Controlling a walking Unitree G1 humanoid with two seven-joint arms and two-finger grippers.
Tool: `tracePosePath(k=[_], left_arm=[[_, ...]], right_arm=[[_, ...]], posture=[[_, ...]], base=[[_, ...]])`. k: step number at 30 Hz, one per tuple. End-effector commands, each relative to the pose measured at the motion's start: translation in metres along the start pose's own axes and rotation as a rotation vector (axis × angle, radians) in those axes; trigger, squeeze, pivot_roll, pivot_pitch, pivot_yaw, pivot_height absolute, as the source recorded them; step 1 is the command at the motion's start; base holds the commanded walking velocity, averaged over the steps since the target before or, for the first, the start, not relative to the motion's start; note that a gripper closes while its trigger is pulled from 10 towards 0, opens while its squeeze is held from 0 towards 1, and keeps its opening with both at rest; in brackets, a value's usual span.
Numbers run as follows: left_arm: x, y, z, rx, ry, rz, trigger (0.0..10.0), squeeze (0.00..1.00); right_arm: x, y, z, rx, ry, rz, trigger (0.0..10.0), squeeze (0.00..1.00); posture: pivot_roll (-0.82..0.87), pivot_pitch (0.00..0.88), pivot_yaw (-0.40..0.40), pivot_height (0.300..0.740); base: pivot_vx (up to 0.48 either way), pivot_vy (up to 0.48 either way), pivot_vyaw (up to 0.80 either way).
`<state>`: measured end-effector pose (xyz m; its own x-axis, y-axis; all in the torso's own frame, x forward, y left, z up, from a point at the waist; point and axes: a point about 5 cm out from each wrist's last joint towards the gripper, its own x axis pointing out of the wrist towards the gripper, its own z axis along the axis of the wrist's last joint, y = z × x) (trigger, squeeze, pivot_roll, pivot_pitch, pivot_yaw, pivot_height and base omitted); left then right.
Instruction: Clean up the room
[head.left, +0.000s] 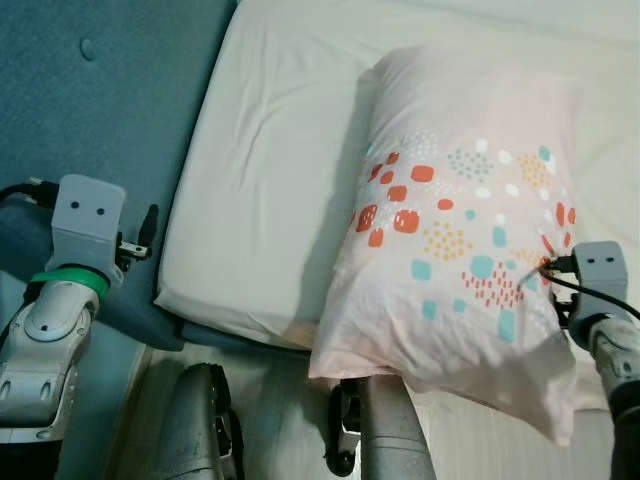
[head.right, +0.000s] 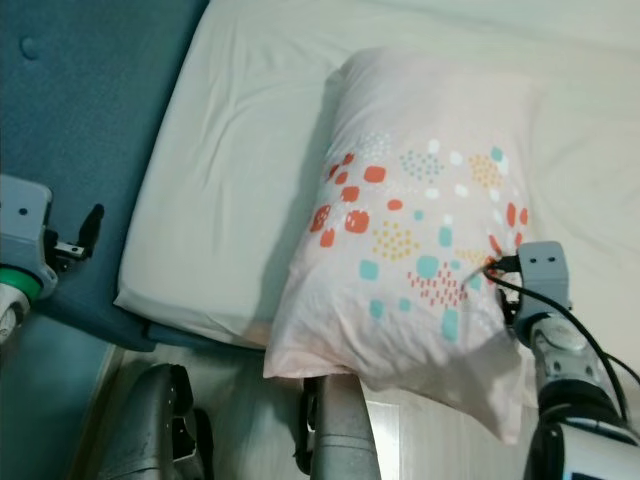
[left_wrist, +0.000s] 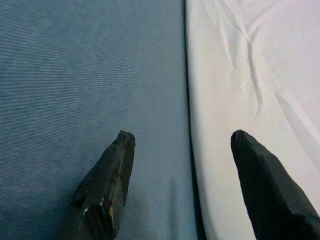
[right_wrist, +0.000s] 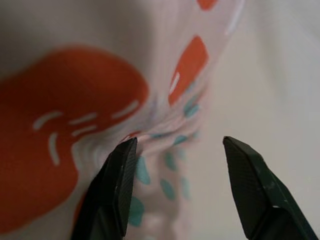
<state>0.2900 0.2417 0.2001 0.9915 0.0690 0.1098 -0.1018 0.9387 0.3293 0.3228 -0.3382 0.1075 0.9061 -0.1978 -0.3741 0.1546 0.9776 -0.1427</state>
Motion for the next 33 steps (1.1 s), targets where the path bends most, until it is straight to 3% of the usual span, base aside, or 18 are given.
tracePosePath(k=[1,5,8,10,11,12,15,17,18,20,21,22,23,24,27,29,32,33], left_arm=[[-0.001,0.004,-0.001,-0.007,0.014,0.014,10.0,0.0],[0.0,0.008,0.005,-0.015,-0.002,0.028,10.0,0.0],[0.0,0.008,0.007,-0.018,-0.007,0.03,10.0,0.0],[0.002,0.007,0.015,-0.031,-0.029,0.03,10.0,0.0],[0.002,0.007,0.015,-0.031,-0.029,0.03,10.0,0.0],[0.003,0.007,0.021,-0.038,-0.046,0.032,10.0,0.0],[0.004,0.008,0.028,-0.046,-0.064,0.034,10.0,0.0],[0.008,0.011,0.052,-0.066,-0.138,0.039,10.0,0.0],[0.008,0.011,0.052,-0.066,-0.138,0.039,10.0,0.0],[0.011,0.014,0.082,-0.085,-0.242,0.005,10.0,0.0],[0.011,0.014,0.082,-0.085,-0.242,0.005,10.0,0.0],[0.012,0.015,0.097,-0.098,-0.298,-0.037,10.0,0.0],[0.012,0.015,0.097,-0.098,-0.298,-0.037,10.0,0.0],[0.004,0.018,0.136,-0.13,-0.429,-0.239,10.0,0.0],[0.0,0.019,0.147,-0.142,-0.466,-0.313,10.0,0.0],[-0.009,0.025,0.166,-0.163,-0.522,-0.412,10.0,0.0],[-0.013,0.029,0.175,-0.174,-0.542,-0.456,10.0,0.0],[-0.014,0.027,0.175,-0.188,-0.539,-0.476,10.0,0.0]], right_arm=[[0.002,0.018,-0.012,0.098,0.045,0.115,10.0,0.0],[0.01,0.048,0.012,0.158,-0.045,0.284,10.0,0.0],[0.013,0.057,0.026,0.188,-0.1,0.328,10.0,0.0],[0.016,0.084,0.074,0.304,-0.259,0.439,10.0,0.0],[0.016,0.084,0.074,0.304,-0.259,0.439,10.0,0.0],[0.016,0.102,0.098,0.35,-0.329,0.508,10.0,0.0],[0.014,0.121,0.118,0.362,-0.375,0.573,10.0,0.0],[0.002,0.178,0.154,0.324,-0.437,0.77,10.0,0.0],[0.002,0.178,0.154,0.324,-0.437,0.77,10.0,0.0],[-0.017,0.23,0.176,0.267,-0.478,0.973,10.0,0.0],[-0.017,0.23,0.176,0.267,-0.478,0.973,10.0,0.0],[-0.028,0.252,0.182,0.241,-0.492,1.072,10.0,0.0],[-0.028,0.252,0.182,0.241,-0.492,1.072,10.0,0.0],[-0.055,0.299,0.183,0.155,-0.507,1.333,10.0,0.0],[-0.064,0.311,0.181,0.126,-0.51,1.418,10.0,0.0],[-0.077,0.324,0.177,0.093,-0.535,1.562,10.0,0.0],[-0.08,0.32,0.18,0.092,-0.588,1.593,10.0,0.0],[-0.079,0.31,0.186,0.114,-0.643,1.575,10.0,0.0]], posture=[[0.05,0.316,0.02,0.615],[0.06,0.317,0.022,0.615],[0.06,0.317,0.022,0.615],[0.07,0.313,0.022,0.615],[0.07,0.313,0.022,0.615],[0.07,0.312,0.021,0.615],[0.08,0.303,0.017,0.615],[0.09,0.291,0.006,0.615],[0.09,0.291,0.006,0.615],[0.09,0.286,0.0,0.615],[0.09,0.286,0.0,0.615],[0.09,0.281,-0.003,0.615],[0.09,0.281,-0.003,0.615],[0.1,0.274,-0.01,0.615],[0.1,0.274,-0.01,0.615],[0.1,0.27,-0.013,0.615],[0.09,0.266,-0.009,0.615],[0.07,0.263,-0.004,0.615]], base=[[0.0,0.0,0.0],[0.0,0.0,0.0],[0.0,0.0,0.0],[0.0,0.0,0.0],[0.0,0.0,0.0],[0.0,0.0,0.0],[0.0,0.0,0.0],[0.0,0.0,0.0],[0.0,0.0,0.0],[0.0,0.0,0.0],[0.0,0.0,0.0],[0.0,0.0,0.0],[0.0,0.0,0.0],[0.0,0.0,0.0],[0.0,0.0,0.0],[0.0,0.0,0.0],[0.0,0.0,0.0],[0.0,0.0,0.0]])
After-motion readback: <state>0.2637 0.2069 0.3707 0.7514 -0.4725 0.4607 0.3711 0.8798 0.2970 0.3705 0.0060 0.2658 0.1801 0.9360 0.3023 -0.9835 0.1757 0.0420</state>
